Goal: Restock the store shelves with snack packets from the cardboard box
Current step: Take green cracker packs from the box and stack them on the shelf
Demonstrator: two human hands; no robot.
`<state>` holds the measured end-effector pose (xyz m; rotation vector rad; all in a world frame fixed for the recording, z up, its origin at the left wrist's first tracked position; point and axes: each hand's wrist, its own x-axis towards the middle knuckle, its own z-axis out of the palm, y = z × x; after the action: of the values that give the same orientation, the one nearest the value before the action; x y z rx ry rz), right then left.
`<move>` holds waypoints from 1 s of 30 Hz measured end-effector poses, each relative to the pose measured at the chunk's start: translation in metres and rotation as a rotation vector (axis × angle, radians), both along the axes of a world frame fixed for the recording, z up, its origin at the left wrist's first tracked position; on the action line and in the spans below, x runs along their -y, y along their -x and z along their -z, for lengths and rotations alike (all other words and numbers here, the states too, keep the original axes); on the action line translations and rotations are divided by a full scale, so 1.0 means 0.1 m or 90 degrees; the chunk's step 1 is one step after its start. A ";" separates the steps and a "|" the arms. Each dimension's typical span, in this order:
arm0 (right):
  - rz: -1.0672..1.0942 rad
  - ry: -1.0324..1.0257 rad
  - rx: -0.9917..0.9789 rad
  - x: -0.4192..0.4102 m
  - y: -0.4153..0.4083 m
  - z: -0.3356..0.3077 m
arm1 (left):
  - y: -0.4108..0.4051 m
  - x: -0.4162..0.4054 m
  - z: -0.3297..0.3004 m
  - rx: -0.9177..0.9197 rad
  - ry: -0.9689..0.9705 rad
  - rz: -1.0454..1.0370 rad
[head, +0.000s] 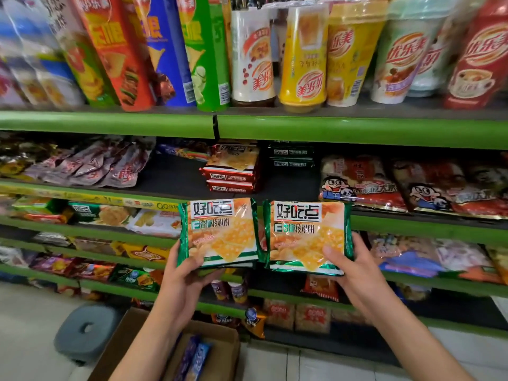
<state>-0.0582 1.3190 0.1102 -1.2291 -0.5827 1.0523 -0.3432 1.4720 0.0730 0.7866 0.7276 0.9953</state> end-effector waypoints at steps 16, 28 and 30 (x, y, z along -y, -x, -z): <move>0.101 0.044 -0.009 -0.33 0.26 0.09 | 0.18 -0.57 0.14 0.070 0.071 0.066; -0.059 -0.306 -0.778 -0.42 0.42 -0.08 | 0.17 -0.78 0.25 0.093 0.096 0.087; -0.082 -0.329 -0.784 -0.48 0.44 -0.06 | 0.15 -0.78 0.23 0.092 0.084 0.092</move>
<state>-0.1020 1.3666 0.1159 0.0256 0.0615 1.4144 -0.3580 1.5495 0.0497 0.6362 0.5968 0.8546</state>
